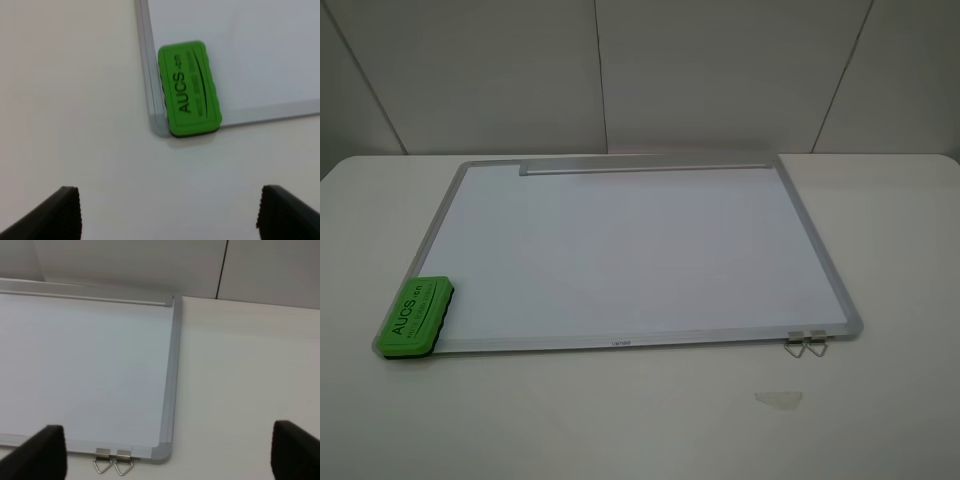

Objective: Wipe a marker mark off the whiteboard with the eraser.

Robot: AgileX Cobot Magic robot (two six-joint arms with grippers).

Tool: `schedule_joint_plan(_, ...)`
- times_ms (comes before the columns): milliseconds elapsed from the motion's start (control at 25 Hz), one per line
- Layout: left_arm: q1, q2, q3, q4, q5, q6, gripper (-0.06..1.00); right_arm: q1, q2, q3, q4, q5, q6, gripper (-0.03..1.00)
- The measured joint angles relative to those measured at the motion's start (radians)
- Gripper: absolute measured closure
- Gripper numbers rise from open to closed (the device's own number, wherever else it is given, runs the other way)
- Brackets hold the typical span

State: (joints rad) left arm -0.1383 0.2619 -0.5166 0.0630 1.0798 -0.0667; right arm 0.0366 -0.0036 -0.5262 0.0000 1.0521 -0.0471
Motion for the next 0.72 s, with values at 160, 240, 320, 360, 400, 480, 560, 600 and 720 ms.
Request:
schedule_joint_plan(160, 0.0, -0.053, 0.009, 0.0, -0.014, 0.0, 0.22, 0.0, 0.0, 0.0, 0.0, 0.0, 0.0, 0.15)
schedule_joint_plan(240, 0.0, -0.055, 0.009, 0.0, -0.016, -0.001, 0.22, 0.0, 0.0, 0.0, 0.0, 0.0, 0.0, 0.15)
schedule_joint_plan(320, 0.0, -0.055, 0.009, 0.0, -0.017, -0.006, 0.22, 0.0, 0.0, 0.0, 0.0, 0.0, 0.0, 0.15)
schedule_joint_plan(360, 0.0, -0.055, 0.009, 0.0, -0.017, -0.009, 0.22, 0.0, 0.0, 0.0, 0.0, 0.0, 0.0, 0.15)
schedule_joint_plan(400, 0.0, -0.055, 0.009, 0.0, -0.017, -0.013, 0.22, 0.0, 0.0, 0.0, 0.0, 0.0, 0.0, 0.15)
schedule_joint_plan(480, 0.0, -0.055, 0.009, 0.0, -0.017, -0.023, 0.22, 0.0, 0.0, 0.0, 0.0, 0.0, 0.0, 0.15)
schedule_joint_plan(560, 0.002, -0.055, 0.009, 0.002, -0.017, -0.027, 0.22, 0.0, 0.0, 0.0, 0.0, 0.0, 0.0, 0.15)
schedule_joint_plan(600, 0.007, -0.055, 0.009, 0.003, -0.017, -0.03, 0.22, 0.0, 0.0, 0.0, 0.0, 0.0, 0.0, 0.15)
schedule_joint_plan(720, 0.047, -0.055, 0.009, 0.004, -0.017, -0.03, 0.22, 0.0, 0.0, 0.0, 0.0, 0.0, 0.0, 0.15)
